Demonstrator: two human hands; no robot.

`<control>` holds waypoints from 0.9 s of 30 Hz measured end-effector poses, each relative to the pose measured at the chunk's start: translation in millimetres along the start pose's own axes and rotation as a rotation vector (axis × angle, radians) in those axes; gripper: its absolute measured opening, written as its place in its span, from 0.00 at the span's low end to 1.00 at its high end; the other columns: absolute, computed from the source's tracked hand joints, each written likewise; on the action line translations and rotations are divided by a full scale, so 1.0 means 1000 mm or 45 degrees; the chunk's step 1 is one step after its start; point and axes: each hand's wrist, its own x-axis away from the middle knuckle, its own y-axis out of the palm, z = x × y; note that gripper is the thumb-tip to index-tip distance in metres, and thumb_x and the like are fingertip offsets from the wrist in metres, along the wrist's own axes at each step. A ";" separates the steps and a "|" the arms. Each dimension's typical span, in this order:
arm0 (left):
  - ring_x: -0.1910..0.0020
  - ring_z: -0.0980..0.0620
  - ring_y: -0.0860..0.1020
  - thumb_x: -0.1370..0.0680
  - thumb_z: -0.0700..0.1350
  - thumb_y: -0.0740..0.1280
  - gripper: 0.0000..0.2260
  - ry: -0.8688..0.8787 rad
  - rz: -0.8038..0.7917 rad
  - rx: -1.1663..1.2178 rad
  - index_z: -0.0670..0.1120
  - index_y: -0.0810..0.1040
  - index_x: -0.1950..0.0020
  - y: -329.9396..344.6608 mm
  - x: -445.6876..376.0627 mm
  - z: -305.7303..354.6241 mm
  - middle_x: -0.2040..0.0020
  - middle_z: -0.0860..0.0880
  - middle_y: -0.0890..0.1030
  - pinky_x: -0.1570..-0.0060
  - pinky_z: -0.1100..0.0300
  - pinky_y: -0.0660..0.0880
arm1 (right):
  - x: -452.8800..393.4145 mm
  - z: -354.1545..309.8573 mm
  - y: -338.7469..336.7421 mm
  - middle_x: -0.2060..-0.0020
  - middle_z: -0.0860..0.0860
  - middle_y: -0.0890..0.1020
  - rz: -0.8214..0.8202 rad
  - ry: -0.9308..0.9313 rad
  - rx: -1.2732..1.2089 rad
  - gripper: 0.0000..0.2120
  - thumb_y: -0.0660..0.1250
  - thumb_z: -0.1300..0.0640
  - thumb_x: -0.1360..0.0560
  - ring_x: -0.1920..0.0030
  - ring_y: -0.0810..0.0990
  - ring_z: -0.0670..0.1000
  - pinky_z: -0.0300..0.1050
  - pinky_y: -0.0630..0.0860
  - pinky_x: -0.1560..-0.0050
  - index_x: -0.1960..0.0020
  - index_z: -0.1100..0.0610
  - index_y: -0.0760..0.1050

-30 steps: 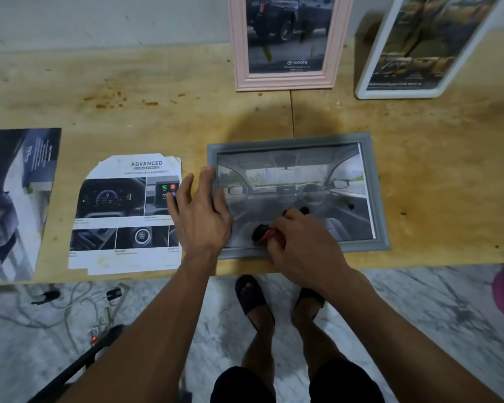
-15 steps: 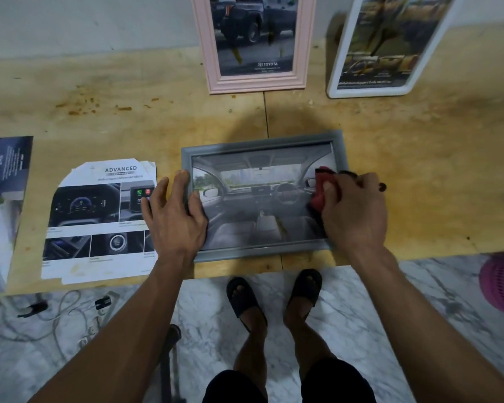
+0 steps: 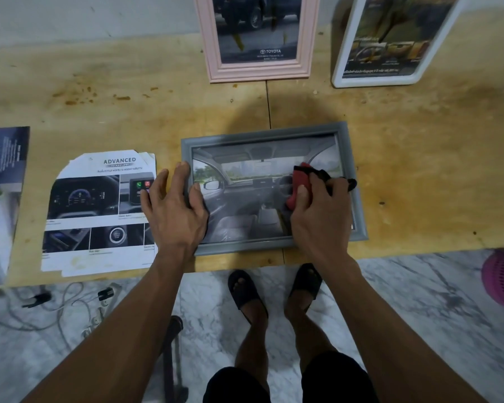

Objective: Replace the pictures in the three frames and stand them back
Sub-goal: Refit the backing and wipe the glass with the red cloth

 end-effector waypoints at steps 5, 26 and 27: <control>0.24 0.47 0.62 0.18 0.49 0.61 0.18 -0.011 -0.005 0.001 0.54 0.72 0.27 -0.001 0.000 0.000 0.29 0.44 0.74 0.24 0.41 0.51 | 0.006 -0.018 0.008 0.41 0.53 0.70 -0.132 -0.061 -0.126 0.16 0.56 0.50 0.18 0.45 0.73 0.55 0.53 0.74 0.44 0.34 0.54 0.73; 0.24 0.45 0.62 0.18 0.51 0.60 0.18 0.000 -0.014 0.015 0.54 0.72 0.27 -0.001 0.000 -0.001 0.28 0.43 0.73 0.25 0.41 0.52 | -0.010 -0.003 -0.046 0.63 0.50 0.77 -0.624 -0.306 0.415 0.19 0.55 0.44 0.24 0.61 0.78 0.54 0.45 0.72 0.63 0.61 0.55 0.76; 0.24 0.45 0.62 0.18 0.51 0.60 0.18 0.002 -0.013 0.010 0.54 0.72 0.27 0.000 0.000 -0.001 0.29 0.43 0.73 0.25 0.40 0.52 | -0.023 -0.002 -0.055 0.64 0.51 0.78 -0.584 -0.227 0.336 0.18 0.55 0.44 0.24 0.64 0.77 0.52 0.44 0.71 0.64 0.61 0.54 0.76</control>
